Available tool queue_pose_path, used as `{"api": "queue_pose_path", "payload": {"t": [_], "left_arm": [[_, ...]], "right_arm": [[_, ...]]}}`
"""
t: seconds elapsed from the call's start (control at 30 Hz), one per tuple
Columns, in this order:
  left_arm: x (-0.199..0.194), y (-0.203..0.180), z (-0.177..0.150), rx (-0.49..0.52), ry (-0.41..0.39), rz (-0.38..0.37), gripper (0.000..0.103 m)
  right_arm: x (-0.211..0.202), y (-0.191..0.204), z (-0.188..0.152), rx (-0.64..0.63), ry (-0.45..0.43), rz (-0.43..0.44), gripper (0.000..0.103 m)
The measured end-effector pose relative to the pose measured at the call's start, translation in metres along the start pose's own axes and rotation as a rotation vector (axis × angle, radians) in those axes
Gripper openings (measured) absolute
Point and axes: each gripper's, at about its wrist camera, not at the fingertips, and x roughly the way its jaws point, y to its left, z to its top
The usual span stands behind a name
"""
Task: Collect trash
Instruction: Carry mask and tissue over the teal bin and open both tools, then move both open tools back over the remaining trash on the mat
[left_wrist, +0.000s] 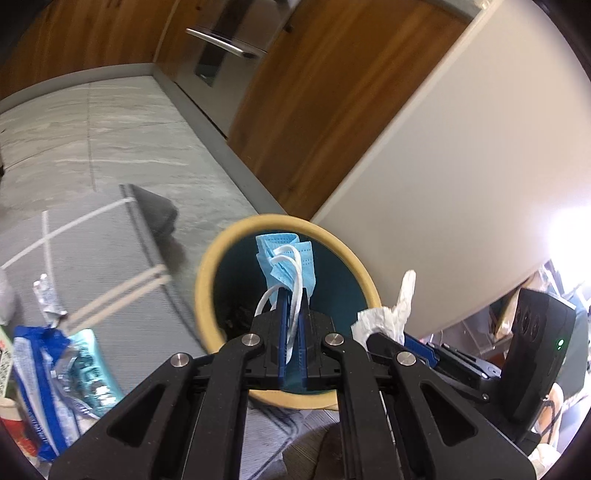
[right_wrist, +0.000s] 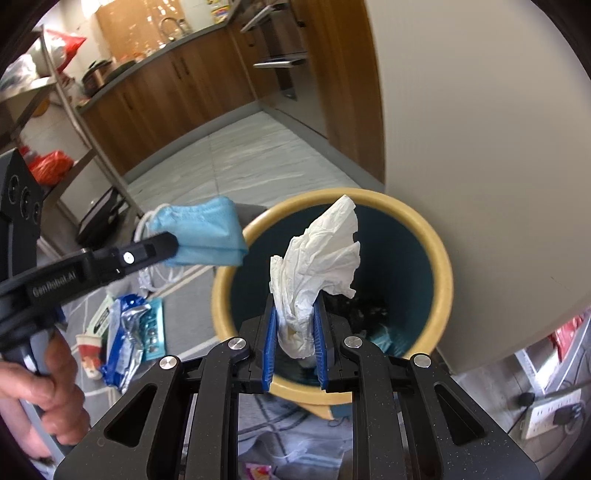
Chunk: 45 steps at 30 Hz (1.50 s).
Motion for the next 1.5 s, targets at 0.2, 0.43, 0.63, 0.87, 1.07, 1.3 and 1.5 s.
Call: {"api": "queue_pose_path", "payload": {"t": [0.2, 0.43, 0.63, 0.87, 1.07, 1.3, 1.5], "left_arm": [[0.027, -0.01, -0.006, 0.026, 0.059, -0.003, 0.004], [0.048, -0.006, -0.012, 0.027, 0.108, 0.038, 0.006], [0.044, -0.001, -0.012, 0.028, 0.099, 0.066, 0.033], [0.028, 0.004, -0.009, 0.035, 0.066, 0.099, 0.054], [0.015, 0.014, -0.006, 0.004, 0.041, 0.117, 0.06], [-0.005, 0.027, -0.001, -0.024, -0.008, 0.142, 0.073], [-0.025, 0.044, 0.0, -0.05, -0.045, 0.176, 0.078]], "right_arm": [[0.001, -0.01, 0.0, 0.029, 0.002, -0.011, 0.019], [0.007, -0.009, -0.001, 0.038, 0.022, -0.018, 0.019], [0.017, -0.008, 0.0, 0.037, 0.05, -0.022, 0.02], [0.026, -0.005, -0.001, 0.038, 0.082, -0.028, 0.032], [0.026, -0.004, 0.0, 0.044, 0.075, -0.041, 0.053], [0.024, -0.004, 0.001, 0.056, 0.054, -0.036, 0.06], [0.02, -0.001, 0.002, 0.07, 0.03, -0.025, 0.063]]}}
